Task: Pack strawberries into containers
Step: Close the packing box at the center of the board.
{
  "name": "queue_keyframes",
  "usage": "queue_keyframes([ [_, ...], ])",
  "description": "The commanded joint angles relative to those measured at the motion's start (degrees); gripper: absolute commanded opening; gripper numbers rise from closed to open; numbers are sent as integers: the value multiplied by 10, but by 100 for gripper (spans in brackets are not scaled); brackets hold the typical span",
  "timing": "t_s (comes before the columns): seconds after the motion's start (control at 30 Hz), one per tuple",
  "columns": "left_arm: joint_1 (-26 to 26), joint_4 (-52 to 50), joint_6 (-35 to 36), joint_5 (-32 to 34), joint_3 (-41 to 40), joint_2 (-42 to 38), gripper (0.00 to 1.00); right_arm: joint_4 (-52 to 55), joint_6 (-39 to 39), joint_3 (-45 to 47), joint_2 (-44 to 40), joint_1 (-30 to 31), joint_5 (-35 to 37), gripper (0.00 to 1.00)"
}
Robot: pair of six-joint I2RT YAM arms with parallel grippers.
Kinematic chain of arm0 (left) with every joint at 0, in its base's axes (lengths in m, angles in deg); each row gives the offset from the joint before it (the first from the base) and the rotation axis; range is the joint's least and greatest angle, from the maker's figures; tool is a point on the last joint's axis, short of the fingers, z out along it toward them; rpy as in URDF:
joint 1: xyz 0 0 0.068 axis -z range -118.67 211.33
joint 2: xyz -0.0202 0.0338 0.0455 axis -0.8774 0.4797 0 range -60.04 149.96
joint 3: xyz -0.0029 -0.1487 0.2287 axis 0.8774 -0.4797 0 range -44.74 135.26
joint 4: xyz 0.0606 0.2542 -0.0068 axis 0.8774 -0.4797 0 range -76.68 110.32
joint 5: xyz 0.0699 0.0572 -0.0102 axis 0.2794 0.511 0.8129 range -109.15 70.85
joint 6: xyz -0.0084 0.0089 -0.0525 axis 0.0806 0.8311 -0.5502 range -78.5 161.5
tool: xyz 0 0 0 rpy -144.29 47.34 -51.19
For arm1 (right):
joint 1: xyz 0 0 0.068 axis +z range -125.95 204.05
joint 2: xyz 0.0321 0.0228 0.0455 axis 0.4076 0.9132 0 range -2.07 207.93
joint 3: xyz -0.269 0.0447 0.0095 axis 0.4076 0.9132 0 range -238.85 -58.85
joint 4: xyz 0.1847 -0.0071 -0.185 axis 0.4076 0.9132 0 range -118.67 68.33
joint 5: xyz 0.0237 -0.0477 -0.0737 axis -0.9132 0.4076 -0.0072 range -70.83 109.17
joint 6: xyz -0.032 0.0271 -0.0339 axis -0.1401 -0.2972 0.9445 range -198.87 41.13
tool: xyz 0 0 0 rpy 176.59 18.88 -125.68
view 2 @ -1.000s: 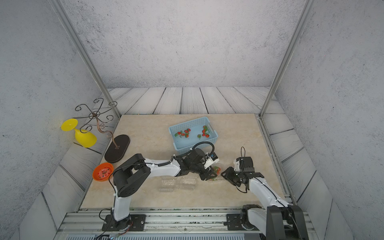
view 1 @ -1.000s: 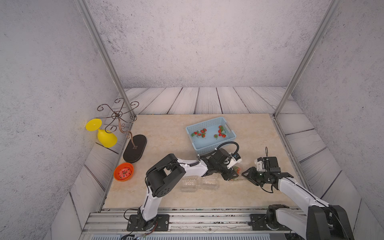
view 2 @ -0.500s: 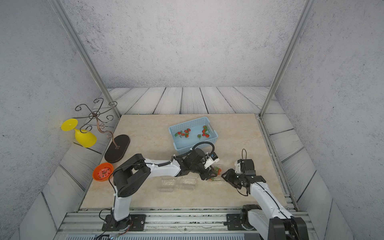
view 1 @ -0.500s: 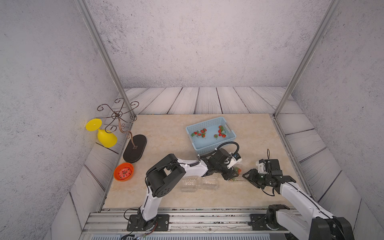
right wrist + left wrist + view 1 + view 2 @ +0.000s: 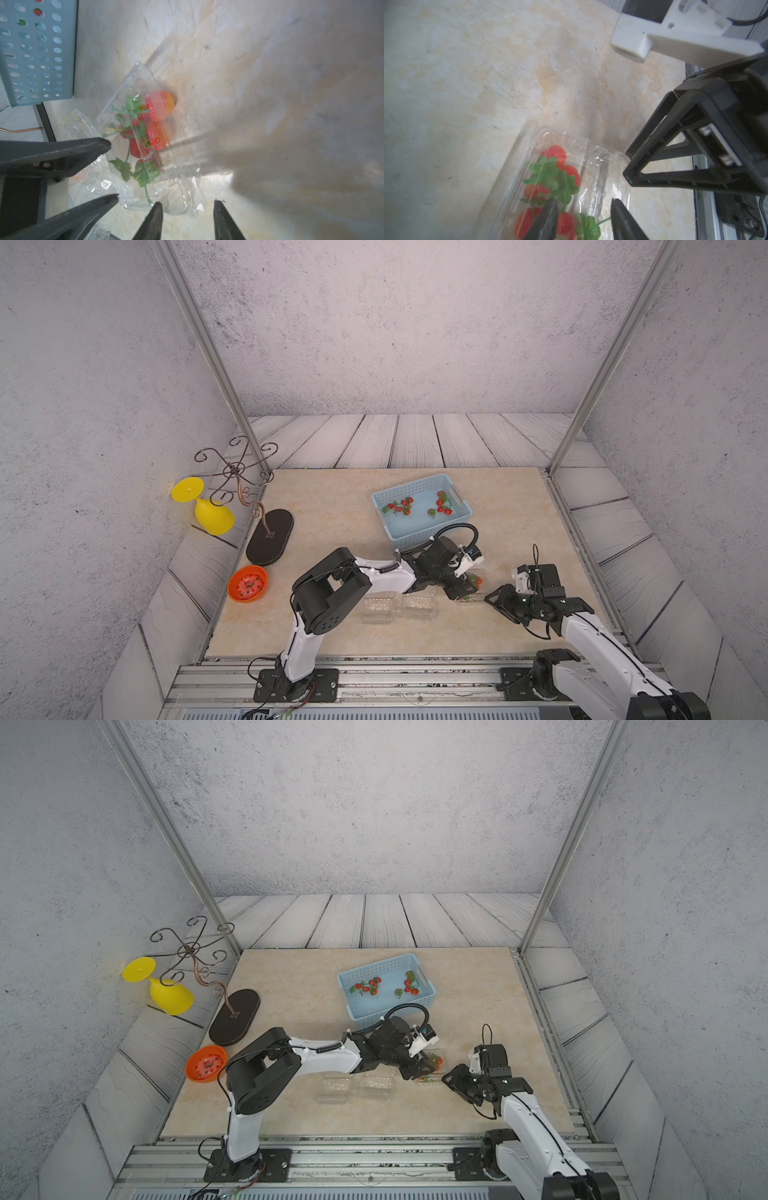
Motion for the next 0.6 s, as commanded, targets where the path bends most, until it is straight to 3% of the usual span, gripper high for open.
queue_keyframes([
  [0.0,3,-16,7,4,-10,13,46,3,-4,17,15,3,23,38],
  [0.33,3,-15,6,4,-13,15,46,-6,-9,25,12,3,21,28],
  [0.57,-18,-24,-17,8,-4,-47,47,117,35,-81,-27,4,89,46],
])
